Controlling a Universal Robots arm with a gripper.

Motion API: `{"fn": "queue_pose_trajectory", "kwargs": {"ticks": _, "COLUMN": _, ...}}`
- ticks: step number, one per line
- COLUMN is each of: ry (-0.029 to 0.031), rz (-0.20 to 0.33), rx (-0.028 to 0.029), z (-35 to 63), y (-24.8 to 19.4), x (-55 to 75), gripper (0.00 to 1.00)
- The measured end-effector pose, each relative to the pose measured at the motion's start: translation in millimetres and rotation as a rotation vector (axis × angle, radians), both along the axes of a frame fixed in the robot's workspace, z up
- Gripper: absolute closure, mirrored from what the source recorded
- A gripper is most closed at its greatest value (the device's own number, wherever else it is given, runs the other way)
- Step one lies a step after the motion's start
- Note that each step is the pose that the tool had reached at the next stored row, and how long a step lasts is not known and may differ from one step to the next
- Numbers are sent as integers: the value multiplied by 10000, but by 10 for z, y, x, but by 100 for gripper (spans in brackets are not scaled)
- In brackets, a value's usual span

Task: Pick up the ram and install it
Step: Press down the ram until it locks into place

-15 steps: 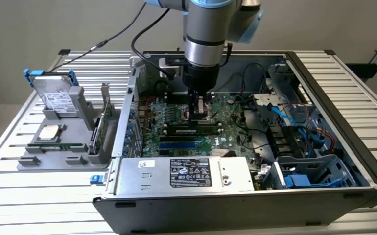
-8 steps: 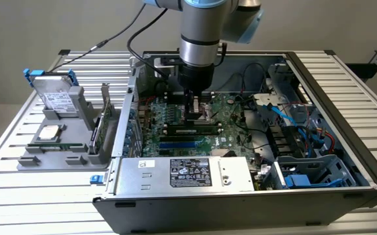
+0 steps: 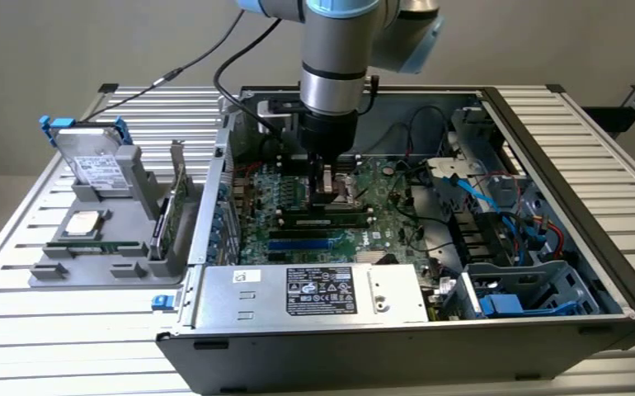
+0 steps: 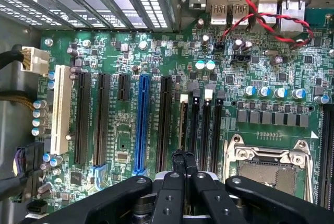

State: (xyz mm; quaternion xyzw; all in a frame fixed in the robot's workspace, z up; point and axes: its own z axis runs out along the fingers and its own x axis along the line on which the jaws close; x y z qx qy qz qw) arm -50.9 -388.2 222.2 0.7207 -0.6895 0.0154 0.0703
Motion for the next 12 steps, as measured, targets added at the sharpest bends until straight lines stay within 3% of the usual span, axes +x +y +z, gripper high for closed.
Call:
{"fn": "queue_pose_trajectory", "kwargs": {"ticks": 3, "ry": -6, "rz": 0, "rx": 11, "z": 10, "y": 1, "x": 0, "gripper": 90}}
{"fn": "queue_pose_trajectory", "kwargs": {"ticks": 4, "ry": -17, "rz": 0, "rx": 32, "z": 32, "y": 4, "x": 1, "gripper": 90}}
{"fn": "queue_pose_trajectory", "kwargs": {"ticks": 7, "ry": -6, "rz": 0, "rx": 23, "z": 134, "y": -1, "x": 0, "gripper": 90}}
{"fn": "queue_pose_trajectory", "kwargs": {"ticks": 12, "ry": -6, "rz": -1, "rx": 79, "z": 193, "y": -73, "x": 53, "gripper": 90}}
